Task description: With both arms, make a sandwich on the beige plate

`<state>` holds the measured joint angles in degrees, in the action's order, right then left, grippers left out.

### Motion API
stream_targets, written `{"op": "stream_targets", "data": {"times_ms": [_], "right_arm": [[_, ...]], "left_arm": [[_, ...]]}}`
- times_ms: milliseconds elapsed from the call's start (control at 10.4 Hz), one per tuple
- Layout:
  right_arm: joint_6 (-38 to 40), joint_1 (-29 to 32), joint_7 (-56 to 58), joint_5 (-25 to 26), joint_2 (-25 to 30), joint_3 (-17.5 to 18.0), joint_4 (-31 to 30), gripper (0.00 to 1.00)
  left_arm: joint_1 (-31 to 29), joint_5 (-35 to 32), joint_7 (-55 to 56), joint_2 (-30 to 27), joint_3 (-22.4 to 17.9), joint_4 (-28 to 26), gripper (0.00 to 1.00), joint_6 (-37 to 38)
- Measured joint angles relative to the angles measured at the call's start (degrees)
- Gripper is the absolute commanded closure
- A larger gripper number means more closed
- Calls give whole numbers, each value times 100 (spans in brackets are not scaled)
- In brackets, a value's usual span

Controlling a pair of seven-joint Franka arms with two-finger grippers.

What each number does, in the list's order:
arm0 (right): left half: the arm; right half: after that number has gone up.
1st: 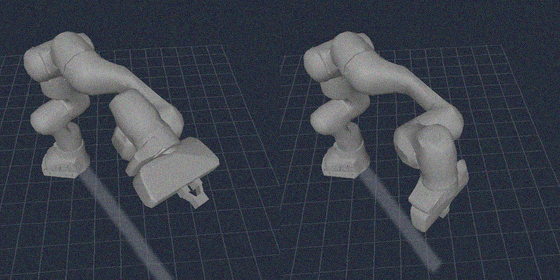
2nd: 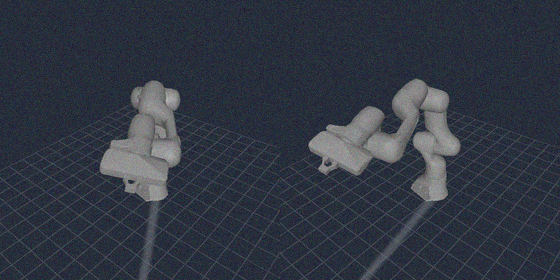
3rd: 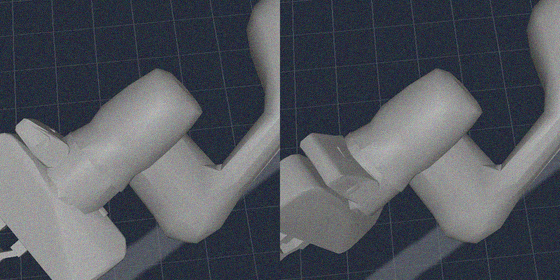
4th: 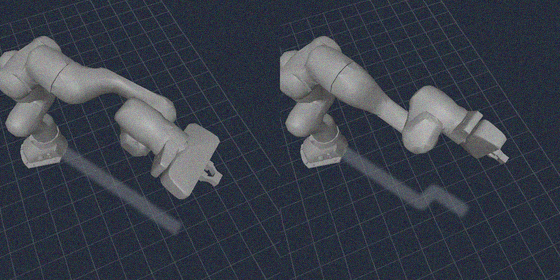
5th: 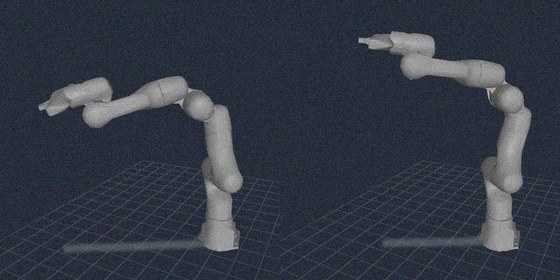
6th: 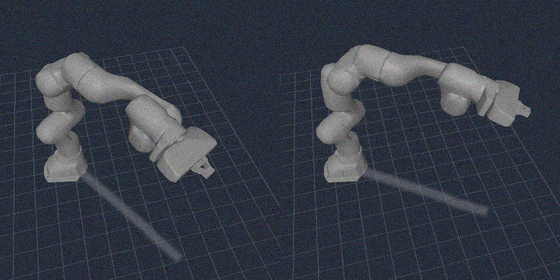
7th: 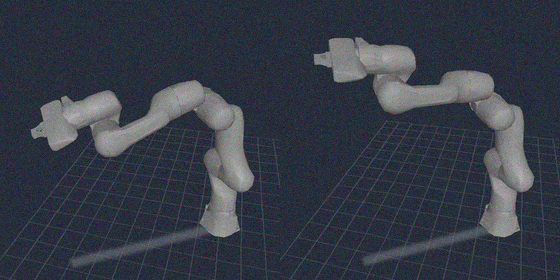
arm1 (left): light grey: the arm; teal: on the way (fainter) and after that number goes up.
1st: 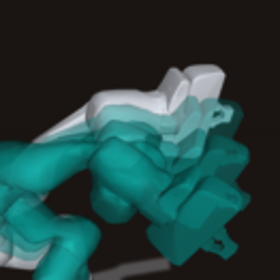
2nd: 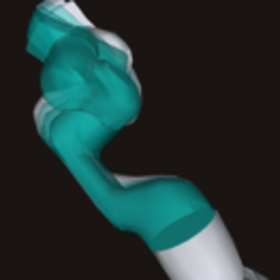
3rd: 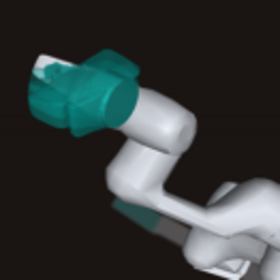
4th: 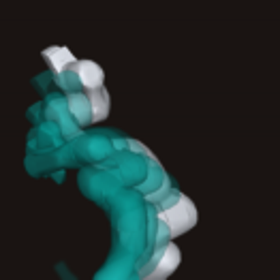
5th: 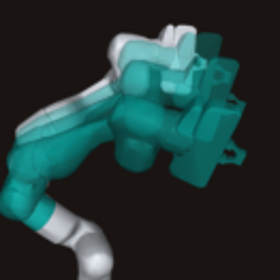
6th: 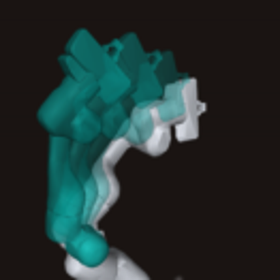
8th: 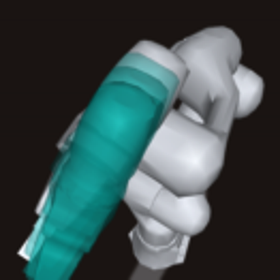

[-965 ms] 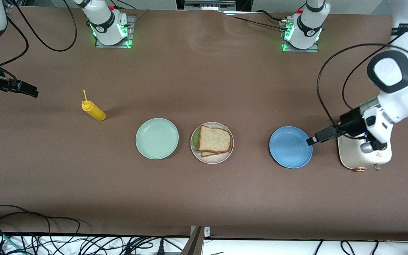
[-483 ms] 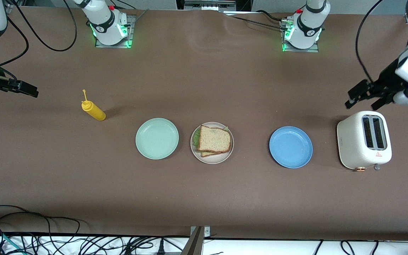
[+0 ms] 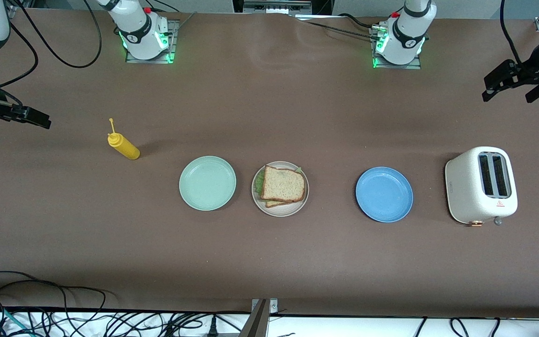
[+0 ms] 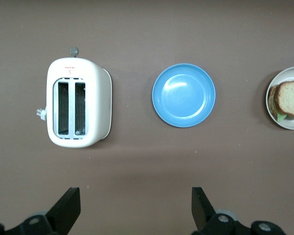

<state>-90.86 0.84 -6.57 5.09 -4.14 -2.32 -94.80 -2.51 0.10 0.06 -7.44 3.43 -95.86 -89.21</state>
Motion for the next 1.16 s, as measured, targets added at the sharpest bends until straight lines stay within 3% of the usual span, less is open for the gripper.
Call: {"op": "stream_targets", "data": {"times_ms": [386,676,1158], "right_arm": [[-3,0,0,0,0,0,0,0],[-6,0,0,-2,0,0,0,0],[-80,2,0,-224,-4,-5,0,0]], "left_arm": [[344,-9,83,320,-280,234,0,112],[754,-4,96,580,-926,519,0,167],[785,54,96,741,-1014,706,0,248]]}}
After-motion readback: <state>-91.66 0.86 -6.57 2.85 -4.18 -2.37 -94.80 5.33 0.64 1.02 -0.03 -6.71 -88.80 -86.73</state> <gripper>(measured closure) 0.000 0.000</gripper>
